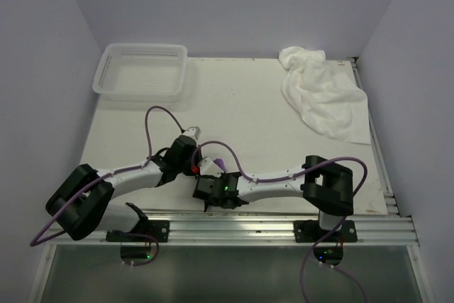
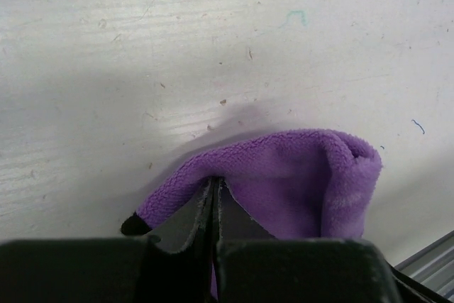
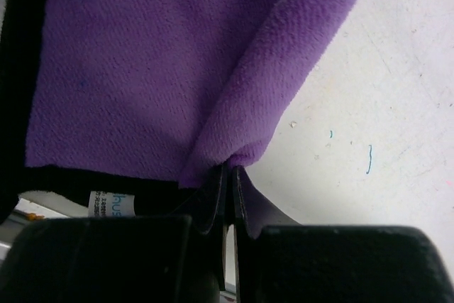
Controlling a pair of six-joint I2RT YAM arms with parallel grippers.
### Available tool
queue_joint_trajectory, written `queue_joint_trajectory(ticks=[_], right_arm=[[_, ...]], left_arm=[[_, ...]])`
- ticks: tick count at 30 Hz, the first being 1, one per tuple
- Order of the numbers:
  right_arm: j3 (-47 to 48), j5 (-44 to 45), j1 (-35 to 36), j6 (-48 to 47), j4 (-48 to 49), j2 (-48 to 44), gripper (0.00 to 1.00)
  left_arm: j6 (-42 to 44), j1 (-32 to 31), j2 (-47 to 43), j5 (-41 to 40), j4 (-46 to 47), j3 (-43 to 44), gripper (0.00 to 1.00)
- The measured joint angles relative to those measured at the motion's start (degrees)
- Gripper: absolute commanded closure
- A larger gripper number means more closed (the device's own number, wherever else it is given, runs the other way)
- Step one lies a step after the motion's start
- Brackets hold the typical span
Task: Roll the towels
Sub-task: Roll the towel
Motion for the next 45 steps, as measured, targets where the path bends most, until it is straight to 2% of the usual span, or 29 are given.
queue_joint_trajectory(ticks=[11,23,27,30,36,45], right_arm=[[10.16,12.7,5.62,2.19,-12.04,11.82,1.0],[16.63,21.22,7.5,2.62,-24.24,21.49,1.0],[18.01,21.73,7.52,1.68,-26.51,23.26,1.0],[18.93,21.75,7.61,0.92,-27.61,24.2,1.0],[19.85,21.77,7.72,-0.24,-28.81,25.18,1.0],[20.28,21.62,7.72,-1.38,-29.16,25.66,1.0]], left_arm=[[0.13,0.17,-0.85,0.15,0.59,-0.2,0.97],[4.94,6.45,-13.55,-0.04,-8.44,1.88,0.92],[6.29,6.71,-16.28,3.37,-7.58,4.26,0.9],[7.5,6.71,-17.0,8.59,-3.54,4.7,0.84],[8.59,5.75,-10.78,22.77,8.26,4.83,0.81],[10.62,-0.87,7.61,37.09,18.05,8.37,0.81]])
